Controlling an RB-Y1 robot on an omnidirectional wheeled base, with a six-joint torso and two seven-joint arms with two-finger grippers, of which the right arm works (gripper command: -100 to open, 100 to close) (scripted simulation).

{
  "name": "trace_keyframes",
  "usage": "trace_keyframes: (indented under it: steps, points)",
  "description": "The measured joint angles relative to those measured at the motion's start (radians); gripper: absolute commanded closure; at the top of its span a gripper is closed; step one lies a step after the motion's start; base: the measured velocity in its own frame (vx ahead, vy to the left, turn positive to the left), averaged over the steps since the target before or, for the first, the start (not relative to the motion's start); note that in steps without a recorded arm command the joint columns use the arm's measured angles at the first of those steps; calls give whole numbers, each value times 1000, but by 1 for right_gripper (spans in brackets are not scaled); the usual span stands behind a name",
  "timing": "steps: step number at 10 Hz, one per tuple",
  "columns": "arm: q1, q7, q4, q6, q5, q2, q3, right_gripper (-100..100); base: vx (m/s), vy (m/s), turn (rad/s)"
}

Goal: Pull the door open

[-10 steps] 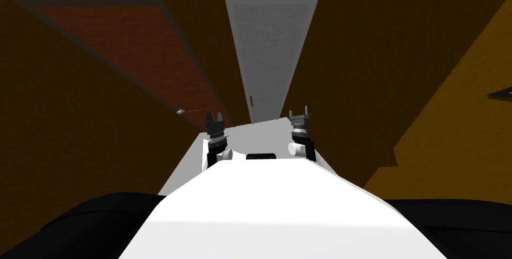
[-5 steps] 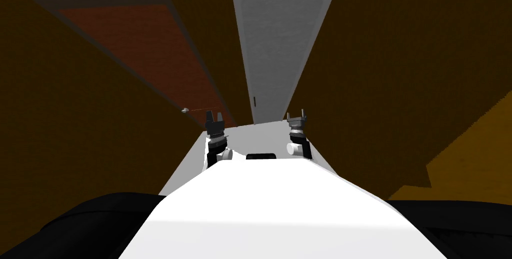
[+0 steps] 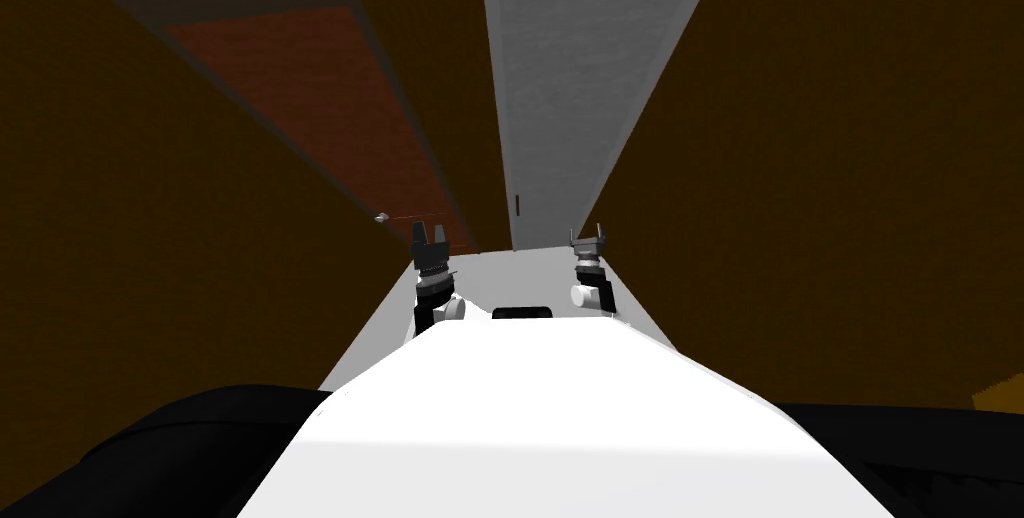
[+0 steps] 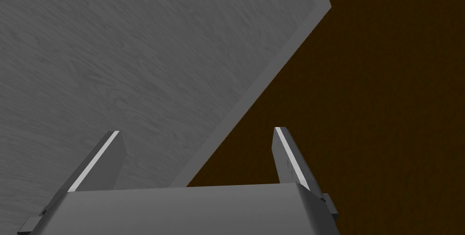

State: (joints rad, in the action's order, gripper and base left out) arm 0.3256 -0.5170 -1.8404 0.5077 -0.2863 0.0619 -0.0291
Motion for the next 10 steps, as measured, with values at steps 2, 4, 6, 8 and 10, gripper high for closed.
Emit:
trace_keyframes:
  steps: [2,4,6,8,10]
  points:
    - [-25,-41,69,23,-20,8,0,-100,103,34,138]
    - [-41,-83,126,42,-40,15,-2,-100,112,33,127]
    - [-66,-125,188,56,-62,23,0,-100,115,23,141]
    - [-86,-168,246,69,-84,30,1,-100,114,26,125]
    - [-97,-198,285,83,-98,30,-2,-100,67,9,64]
